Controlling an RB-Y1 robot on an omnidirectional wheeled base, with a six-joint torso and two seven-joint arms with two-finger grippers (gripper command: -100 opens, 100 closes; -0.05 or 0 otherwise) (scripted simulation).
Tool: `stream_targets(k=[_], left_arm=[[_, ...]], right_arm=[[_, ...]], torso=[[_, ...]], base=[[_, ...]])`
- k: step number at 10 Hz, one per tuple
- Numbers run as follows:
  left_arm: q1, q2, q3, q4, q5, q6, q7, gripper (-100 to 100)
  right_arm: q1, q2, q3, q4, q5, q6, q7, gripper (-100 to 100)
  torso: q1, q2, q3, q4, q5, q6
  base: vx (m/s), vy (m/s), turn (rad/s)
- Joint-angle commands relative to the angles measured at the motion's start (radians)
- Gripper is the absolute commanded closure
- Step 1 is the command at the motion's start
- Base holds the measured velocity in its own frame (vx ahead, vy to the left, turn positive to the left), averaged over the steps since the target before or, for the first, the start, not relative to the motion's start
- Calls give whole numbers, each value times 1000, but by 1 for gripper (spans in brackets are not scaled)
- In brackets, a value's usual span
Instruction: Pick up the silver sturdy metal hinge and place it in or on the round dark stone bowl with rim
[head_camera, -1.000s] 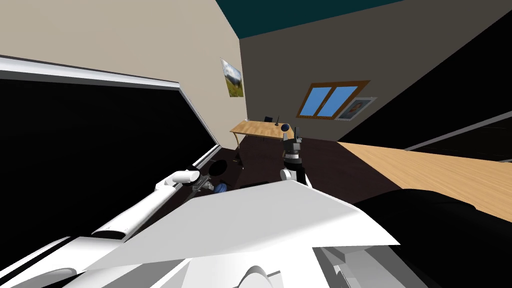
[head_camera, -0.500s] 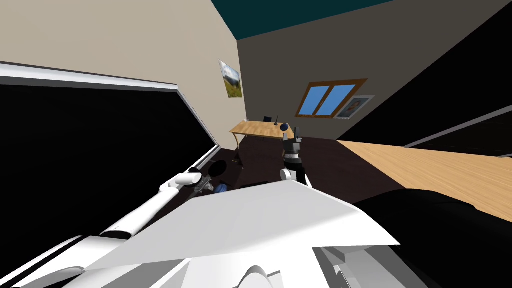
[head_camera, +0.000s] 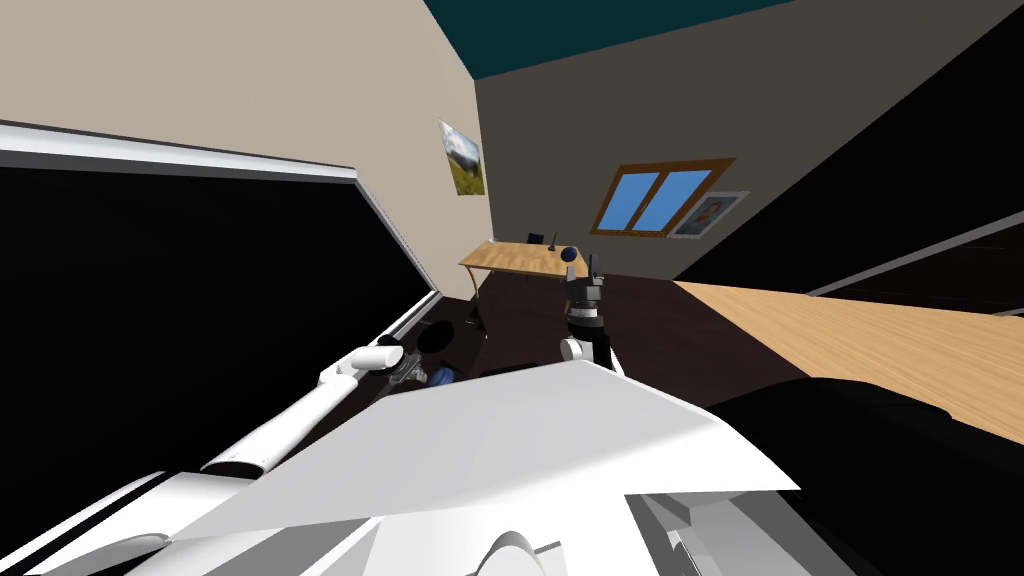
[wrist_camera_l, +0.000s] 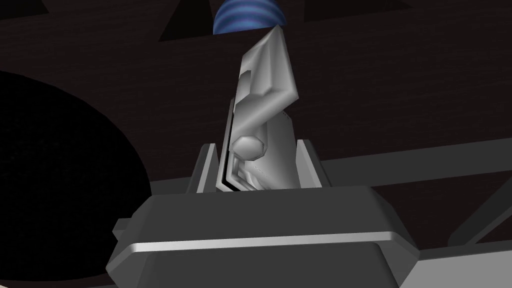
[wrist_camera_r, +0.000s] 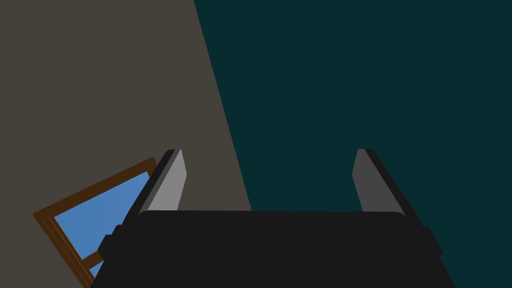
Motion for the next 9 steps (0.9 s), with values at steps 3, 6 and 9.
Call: stream_targets(k=[3, 6, 9], left_arm=[[-12, 33, 3, -25, 25, 30, -7, 100], [-3, 40, 6, -34, 29, 28, -6, 0], [-6, 91, 44, -43, 51, 25, -33, 100]], right_arm=[[0, 0, 0, 0, 0, 0, 0, 0], [0, 0, 0, 0, 0, 0, 0, 0], [0, 0, 0, 0, 0, 0, 0, 0]], torso=[[0, 0, 0, 0, 0, 0], [-2, 0, 0, 0, -1, 0], [8, -1, 0, 0, 0, 0]], base=[[-2, -13, 21], [3, -31, 22], [20, 101, 27]])
